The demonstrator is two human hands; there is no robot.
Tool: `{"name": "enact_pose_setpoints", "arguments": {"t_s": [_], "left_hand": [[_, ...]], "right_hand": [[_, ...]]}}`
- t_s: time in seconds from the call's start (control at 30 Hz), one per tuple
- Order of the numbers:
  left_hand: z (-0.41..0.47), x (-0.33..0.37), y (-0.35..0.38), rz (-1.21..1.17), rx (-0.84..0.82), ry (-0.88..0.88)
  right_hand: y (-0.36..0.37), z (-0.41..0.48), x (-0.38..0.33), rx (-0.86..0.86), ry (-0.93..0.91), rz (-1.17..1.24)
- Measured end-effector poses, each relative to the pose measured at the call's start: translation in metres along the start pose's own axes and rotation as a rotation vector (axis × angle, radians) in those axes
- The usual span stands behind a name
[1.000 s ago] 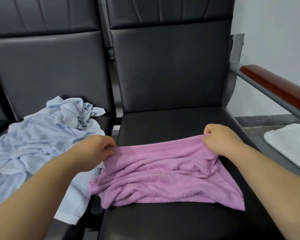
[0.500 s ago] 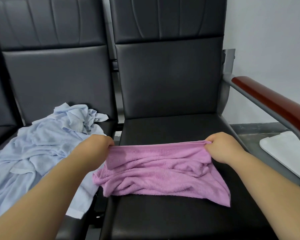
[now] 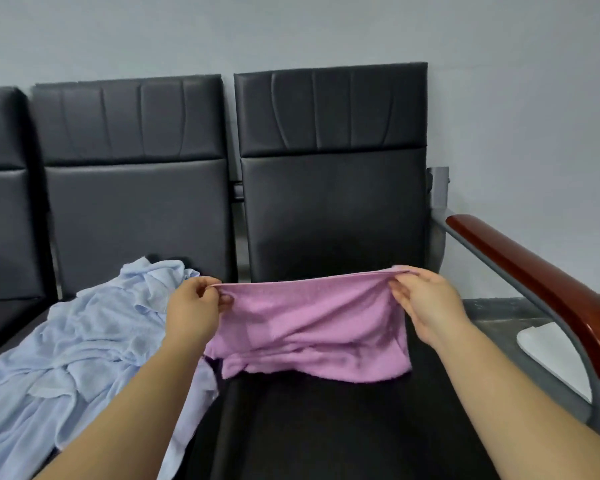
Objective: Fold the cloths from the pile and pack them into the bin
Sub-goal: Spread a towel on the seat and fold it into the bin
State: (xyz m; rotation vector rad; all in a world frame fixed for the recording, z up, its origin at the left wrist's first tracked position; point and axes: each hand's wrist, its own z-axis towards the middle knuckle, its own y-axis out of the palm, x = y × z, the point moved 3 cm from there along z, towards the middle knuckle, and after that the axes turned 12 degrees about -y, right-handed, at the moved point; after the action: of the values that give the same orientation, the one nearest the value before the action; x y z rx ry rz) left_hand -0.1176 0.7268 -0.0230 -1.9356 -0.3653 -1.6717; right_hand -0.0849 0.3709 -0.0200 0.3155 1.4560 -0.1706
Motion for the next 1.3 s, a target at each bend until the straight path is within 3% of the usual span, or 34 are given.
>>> {"name": "enact_pose_setpoints", "arguments": {"t_s": [0.17, 0.37, 0.5, 0.6, 0.7, 0.8, 0.93, 1.1, 1.3], "left_hand": [[-0.008, 0.055, -0.014, -0.138, 0.107, 0.204], [-0.017, 0.040, -0.019, 0.103, 0.029, 0.255], [-0.014, 0.012, -0.025, 0.147, -0.222, 0.098], [-0.020, -0.003, -0.022, 0.028, -0.499, -0.124], [-0.030, -0.017, -0.016, 0.026, -0.668, -0.317], [-0.038, -0.026, -0.008, 0.080, -0.735, -0.399], [-0.044, -0.034, 0.005, 0.052, -0.733, -0.451], [-0.031, -0.047, 0.021, 0.121, -0.551, -0.415], [-0.019, -0.059, 0.046, 0.268, -0.364, -0.334]], "right_hand": [[-0.008, 0.001, -0.047, 0.064, -0.240, -0.001], [-0.037, -0.007, -0.033, -0.040, -0.237, -0.284], [-0.057, -0.009, -0.002, -0.261, 0.080, -0.430], [-0.068, -0.018, 0.008, -0.321, 0.291, -0.572], [-0.075, -0.025, 0.008, -0.323, 0.374, -0.667], [-0.077, -0.029, 0.009, -0.322, 0.432, -0.693], [-0.076, -0.029, 0.012, -0.302, 0.448, -0.686], [-0.083, -0.015, 0.023, -0.244, 0.408, -0.731], [-0.079, -0.001, 0.044, -0.314, 0.188, -0.887]]}}
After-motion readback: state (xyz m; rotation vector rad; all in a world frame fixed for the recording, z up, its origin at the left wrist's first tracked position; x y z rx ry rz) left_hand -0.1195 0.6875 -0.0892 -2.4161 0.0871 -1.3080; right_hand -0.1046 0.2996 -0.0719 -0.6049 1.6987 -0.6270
